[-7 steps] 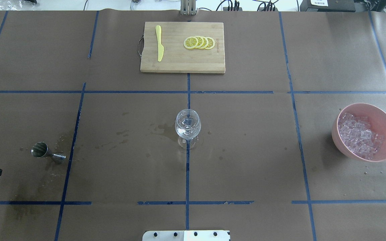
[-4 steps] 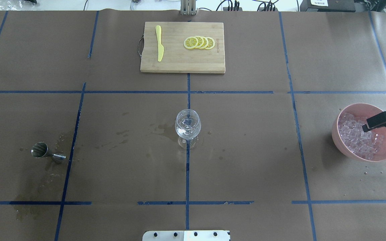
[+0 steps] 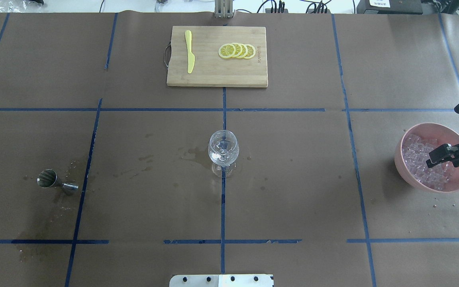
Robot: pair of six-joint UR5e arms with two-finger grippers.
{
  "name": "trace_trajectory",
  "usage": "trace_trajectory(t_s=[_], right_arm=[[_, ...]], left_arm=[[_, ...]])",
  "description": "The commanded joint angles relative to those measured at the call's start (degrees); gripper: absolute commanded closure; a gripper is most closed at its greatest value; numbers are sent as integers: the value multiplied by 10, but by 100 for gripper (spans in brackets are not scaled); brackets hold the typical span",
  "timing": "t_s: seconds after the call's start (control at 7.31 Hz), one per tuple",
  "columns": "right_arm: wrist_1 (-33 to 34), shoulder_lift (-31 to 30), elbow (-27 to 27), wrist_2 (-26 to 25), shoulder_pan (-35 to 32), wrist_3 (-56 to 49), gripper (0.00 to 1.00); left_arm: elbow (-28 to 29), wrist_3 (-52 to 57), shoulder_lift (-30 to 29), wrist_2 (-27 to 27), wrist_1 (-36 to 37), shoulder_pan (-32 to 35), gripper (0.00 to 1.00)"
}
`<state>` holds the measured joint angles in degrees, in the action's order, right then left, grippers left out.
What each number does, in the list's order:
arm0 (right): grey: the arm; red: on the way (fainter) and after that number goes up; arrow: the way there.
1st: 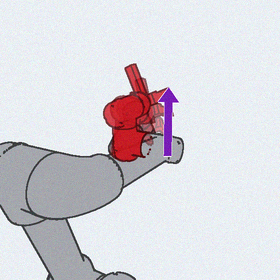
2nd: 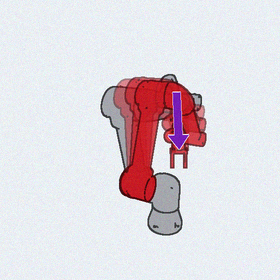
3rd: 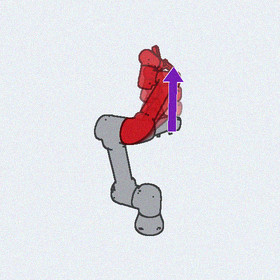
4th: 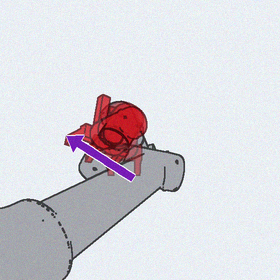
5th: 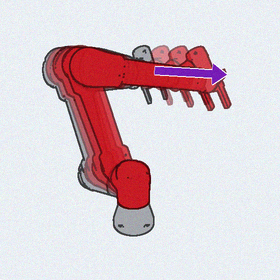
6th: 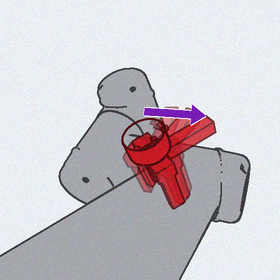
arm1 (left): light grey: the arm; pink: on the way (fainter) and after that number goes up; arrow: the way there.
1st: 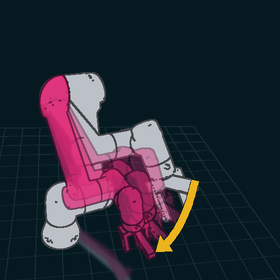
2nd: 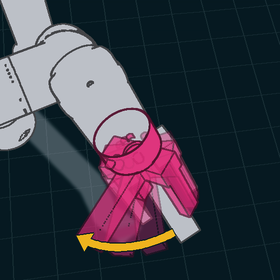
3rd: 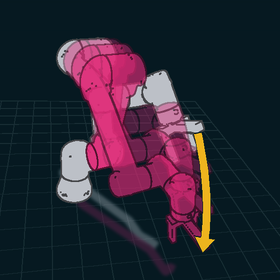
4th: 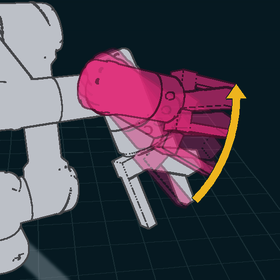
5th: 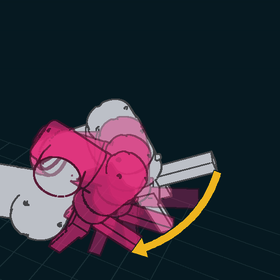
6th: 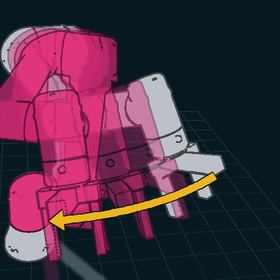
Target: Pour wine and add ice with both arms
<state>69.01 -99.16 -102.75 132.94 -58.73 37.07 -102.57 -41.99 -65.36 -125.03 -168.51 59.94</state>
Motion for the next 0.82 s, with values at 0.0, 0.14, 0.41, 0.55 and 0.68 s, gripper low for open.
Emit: trace_trajectory(t_s=[0.0,0.14,0.41,0.55,0.68], right_arm=[[1,23,11,0,1,-1,100],[1,26,14,2,1,-8,100],[-1,35,-1,6,-4,-8,100],[0,34,-39,6,-8,-2,100],[3,35,-89,4,-14,5,100]], left_arm=[[6,1,-1,-14,1,24,0],[4,2,-3,-14,0,35,0],[15,85,-1,-14,13,69,0],[15,140,-3,-14,87,94,0],[16,206,-21,-14,168,129,0]])
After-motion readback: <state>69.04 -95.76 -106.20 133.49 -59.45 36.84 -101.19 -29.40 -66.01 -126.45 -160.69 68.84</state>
